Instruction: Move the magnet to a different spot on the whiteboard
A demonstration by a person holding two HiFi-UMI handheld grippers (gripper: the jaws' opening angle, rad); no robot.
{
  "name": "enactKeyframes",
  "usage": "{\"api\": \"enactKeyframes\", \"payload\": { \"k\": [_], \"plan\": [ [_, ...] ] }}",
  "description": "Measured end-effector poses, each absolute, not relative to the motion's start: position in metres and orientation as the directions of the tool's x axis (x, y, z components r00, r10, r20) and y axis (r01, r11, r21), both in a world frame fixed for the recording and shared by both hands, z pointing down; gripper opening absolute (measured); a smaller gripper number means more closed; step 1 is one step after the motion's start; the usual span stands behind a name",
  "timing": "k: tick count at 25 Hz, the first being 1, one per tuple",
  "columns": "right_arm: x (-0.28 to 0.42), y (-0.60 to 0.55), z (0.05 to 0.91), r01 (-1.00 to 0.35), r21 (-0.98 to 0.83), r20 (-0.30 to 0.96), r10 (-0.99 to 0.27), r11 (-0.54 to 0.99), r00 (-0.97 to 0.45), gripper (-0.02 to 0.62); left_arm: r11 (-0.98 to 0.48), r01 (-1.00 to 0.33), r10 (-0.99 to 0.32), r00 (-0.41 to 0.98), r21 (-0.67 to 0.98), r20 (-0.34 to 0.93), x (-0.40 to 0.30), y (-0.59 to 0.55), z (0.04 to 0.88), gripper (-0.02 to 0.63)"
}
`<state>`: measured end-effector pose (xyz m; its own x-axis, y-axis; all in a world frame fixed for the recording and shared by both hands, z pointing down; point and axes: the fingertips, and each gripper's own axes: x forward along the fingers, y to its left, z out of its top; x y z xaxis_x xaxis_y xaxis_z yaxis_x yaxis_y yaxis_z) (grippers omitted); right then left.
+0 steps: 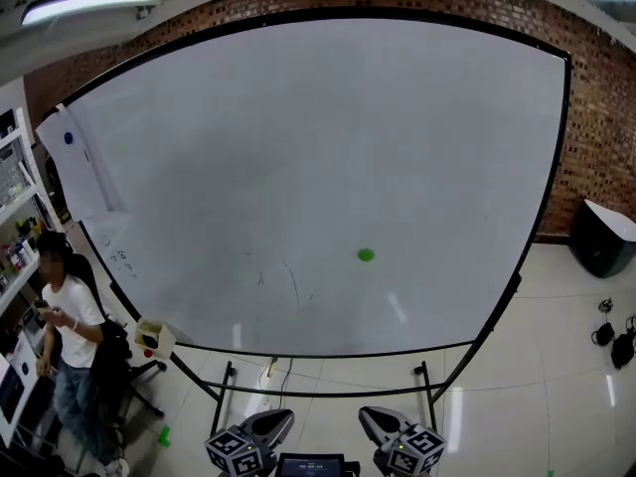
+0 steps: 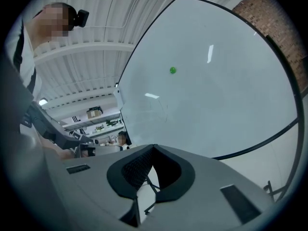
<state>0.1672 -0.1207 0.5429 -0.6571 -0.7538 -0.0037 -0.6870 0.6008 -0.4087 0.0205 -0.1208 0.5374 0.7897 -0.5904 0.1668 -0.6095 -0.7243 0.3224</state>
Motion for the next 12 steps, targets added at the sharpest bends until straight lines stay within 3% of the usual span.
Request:
{"api": "enactKeyframes", "payload": {
  "k": [12],
  "plan": [
    [0.195,-0.168,0.531,-0.693,-0.356,-0.018,-0.745,0.628,-0.666,0.008,-0.735,-0.608,-0.586,0.793,0.3,0.17,0.046,-0.166,0.534,0.026]
  ]
}}
